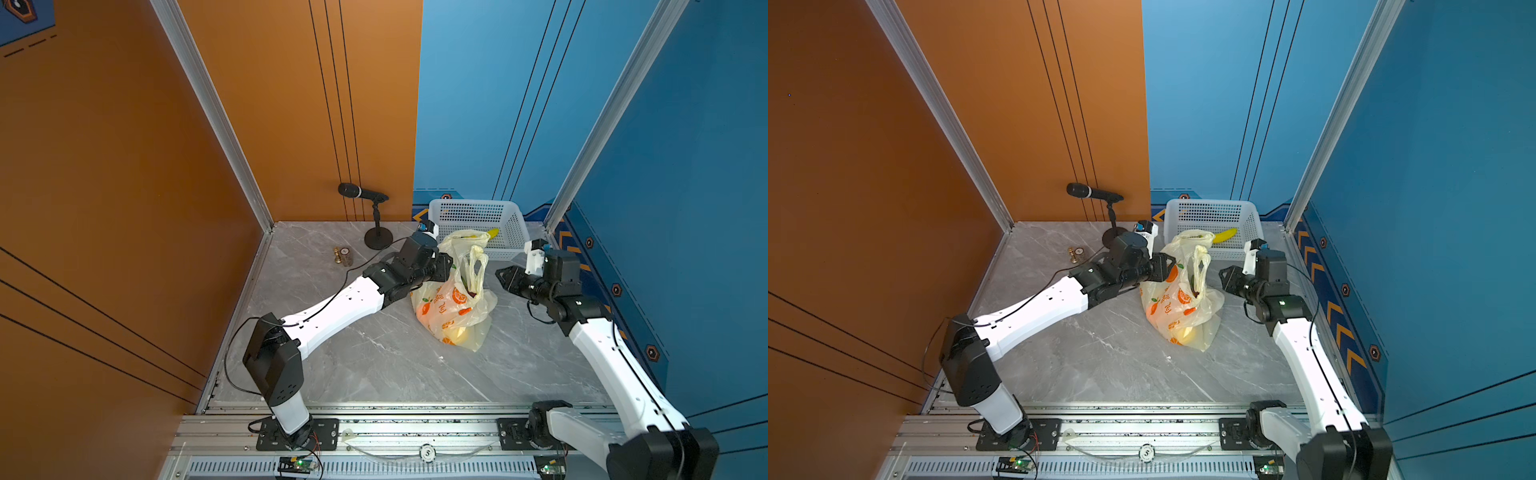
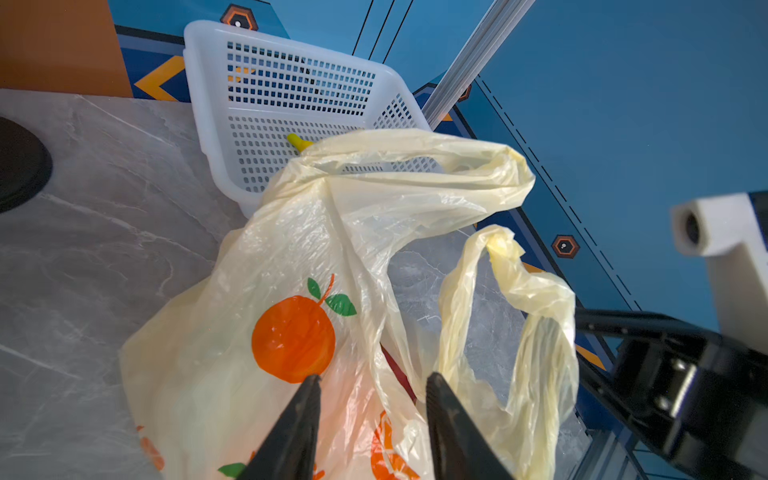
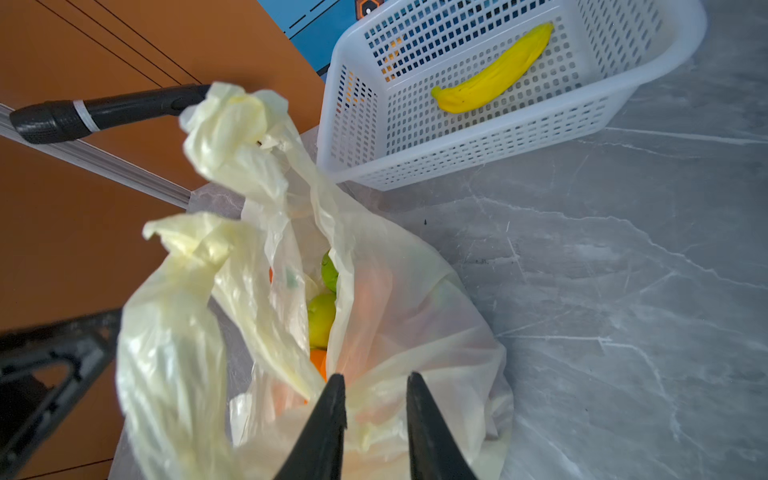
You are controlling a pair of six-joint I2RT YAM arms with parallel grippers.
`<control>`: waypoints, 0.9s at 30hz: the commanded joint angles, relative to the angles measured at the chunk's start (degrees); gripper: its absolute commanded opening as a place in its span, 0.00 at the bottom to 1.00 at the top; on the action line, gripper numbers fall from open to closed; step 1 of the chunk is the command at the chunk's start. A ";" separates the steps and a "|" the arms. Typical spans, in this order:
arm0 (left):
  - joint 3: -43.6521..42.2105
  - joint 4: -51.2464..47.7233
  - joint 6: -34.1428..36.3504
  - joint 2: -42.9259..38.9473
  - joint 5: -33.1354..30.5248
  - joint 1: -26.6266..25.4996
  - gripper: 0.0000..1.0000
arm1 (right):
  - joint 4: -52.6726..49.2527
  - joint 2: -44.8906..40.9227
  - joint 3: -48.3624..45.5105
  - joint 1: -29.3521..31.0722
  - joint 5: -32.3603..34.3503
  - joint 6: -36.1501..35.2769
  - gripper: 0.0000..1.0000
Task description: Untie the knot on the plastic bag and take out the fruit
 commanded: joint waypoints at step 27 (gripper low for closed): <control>18.13 -18.70 4.80 19.19 2.86 1.00 0.39 | -5.31 31.25 17.02 8.56 1.89 -12.41 0.52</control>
